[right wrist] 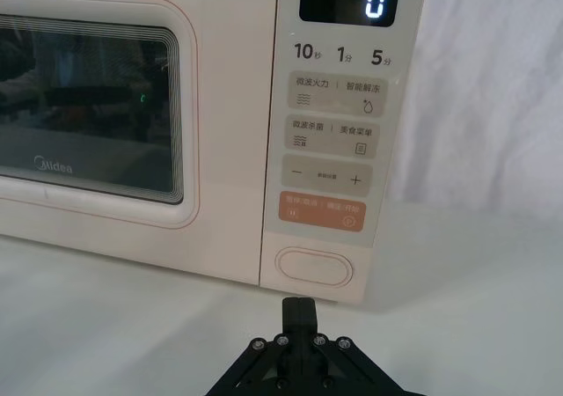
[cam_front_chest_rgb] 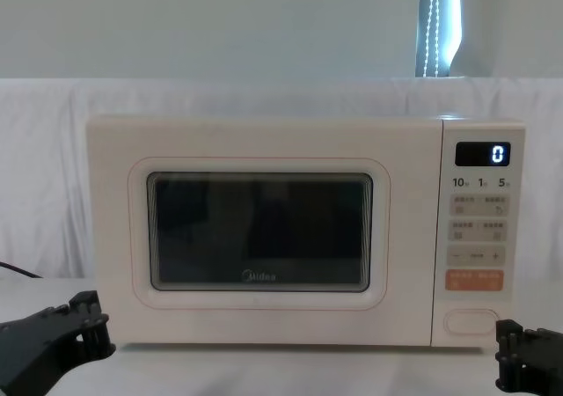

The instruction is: Press the button to open the microwave door with one hand; close the microwave door with the other hand.

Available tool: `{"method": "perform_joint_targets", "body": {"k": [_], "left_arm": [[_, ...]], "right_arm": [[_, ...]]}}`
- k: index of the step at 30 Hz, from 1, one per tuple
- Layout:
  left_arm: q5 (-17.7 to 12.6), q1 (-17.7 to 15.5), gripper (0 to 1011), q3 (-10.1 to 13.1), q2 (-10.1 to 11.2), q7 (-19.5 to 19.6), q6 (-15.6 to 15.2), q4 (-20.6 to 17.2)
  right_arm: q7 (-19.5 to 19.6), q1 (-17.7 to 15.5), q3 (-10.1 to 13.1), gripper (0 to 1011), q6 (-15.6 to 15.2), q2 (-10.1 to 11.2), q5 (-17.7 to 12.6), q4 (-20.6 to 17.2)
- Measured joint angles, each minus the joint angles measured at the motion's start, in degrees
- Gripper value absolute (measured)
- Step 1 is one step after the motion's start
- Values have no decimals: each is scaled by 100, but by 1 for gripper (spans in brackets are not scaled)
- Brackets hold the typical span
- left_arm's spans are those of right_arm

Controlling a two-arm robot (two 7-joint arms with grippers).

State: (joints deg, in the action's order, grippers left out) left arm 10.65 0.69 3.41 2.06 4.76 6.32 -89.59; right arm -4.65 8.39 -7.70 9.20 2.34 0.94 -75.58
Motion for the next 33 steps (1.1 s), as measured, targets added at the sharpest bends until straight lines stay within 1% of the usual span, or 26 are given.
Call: {"method": "perform_joint_targets", "body": {"k": [26, 28, 30, 33], "left_arm": [[9, 5, 0, 6, 2, 2, -14, -6], [8, 5, 0, 7, 2, 2, -14, -6], [8, 5, 0, 6, 2, 2, -15, -6], [9, 5, 0, 6, 2, 2, -14, -6]], "right_arm": [[0, 0, 0, 4, 0, 0, 0, 0], [0, 0, 0, 37, 0, 0, 0, 0], [0, 0, 0, 104, 0, 0, 0, 0], [0, 0, 0, 171, 0, 0, 0, 0]]}}
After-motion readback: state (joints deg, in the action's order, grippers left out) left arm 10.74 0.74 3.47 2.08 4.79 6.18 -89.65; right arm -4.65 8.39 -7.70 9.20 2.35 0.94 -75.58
